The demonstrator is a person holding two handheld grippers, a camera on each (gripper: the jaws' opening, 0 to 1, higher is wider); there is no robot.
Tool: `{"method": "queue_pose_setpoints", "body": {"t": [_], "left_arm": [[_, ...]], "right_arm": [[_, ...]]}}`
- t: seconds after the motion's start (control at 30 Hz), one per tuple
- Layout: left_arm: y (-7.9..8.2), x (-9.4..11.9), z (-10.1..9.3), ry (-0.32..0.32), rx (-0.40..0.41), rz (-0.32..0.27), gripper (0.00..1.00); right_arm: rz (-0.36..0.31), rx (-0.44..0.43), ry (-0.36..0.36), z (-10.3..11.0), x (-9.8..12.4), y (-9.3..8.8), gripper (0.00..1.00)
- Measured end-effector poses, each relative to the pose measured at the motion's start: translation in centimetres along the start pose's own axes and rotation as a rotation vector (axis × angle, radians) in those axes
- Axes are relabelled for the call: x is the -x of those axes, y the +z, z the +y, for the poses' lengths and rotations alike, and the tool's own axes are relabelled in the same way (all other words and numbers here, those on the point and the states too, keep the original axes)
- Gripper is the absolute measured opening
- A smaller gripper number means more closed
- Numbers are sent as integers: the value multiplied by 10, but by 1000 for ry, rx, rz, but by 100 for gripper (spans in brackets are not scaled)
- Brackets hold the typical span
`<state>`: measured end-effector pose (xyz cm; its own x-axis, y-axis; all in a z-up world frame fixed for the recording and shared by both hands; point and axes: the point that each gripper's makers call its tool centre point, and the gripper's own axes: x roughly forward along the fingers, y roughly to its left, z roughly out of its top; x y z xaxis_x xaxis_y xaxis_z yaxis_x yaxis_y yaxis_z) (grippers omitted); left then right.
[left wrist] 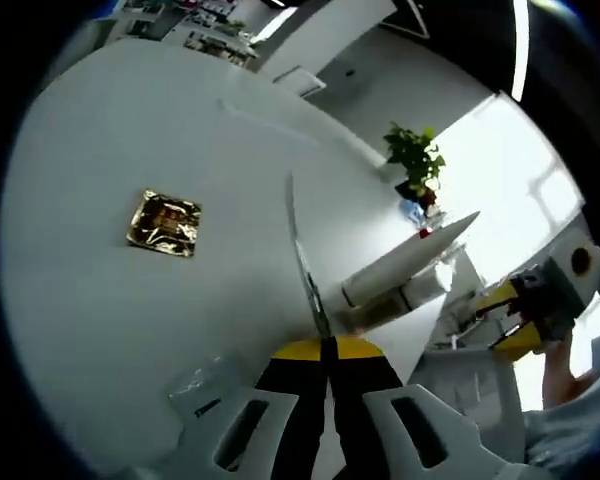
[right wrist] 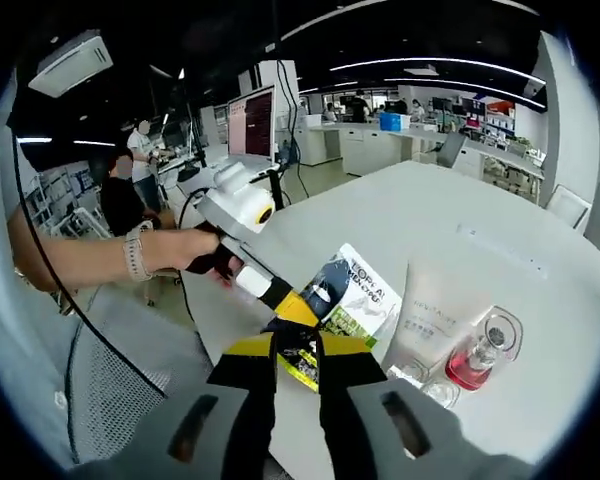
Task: Arrange the skincare products in the storage area until every visible bottle or jar stands upright without overlapping.
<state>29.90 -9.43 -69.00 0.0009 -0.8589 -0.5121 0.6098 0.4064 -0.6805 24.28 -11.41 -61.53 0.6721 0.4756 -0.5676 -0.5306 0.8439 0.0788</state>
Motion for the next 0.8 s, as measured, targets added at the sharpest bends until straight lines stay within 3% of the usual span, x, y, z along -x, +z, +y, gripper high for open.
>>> {"method": "queue_pose_setpoints", "body": {"t": [0.1, 0.37, 0.8], "left_arm": [[-5, -2, 0, -1, -1, 24, 0], [-11, -10, 2, -24, 22, 63, 0], [-19, -20, 21, 47, 3, 106, 0]], "right_arm": [[39, 22, -21, -1, -4, -13, 17], [59, -3, -26, -2, -14, -24, 17], [96, -26, -47, -4, -36, -42, 16]]}}
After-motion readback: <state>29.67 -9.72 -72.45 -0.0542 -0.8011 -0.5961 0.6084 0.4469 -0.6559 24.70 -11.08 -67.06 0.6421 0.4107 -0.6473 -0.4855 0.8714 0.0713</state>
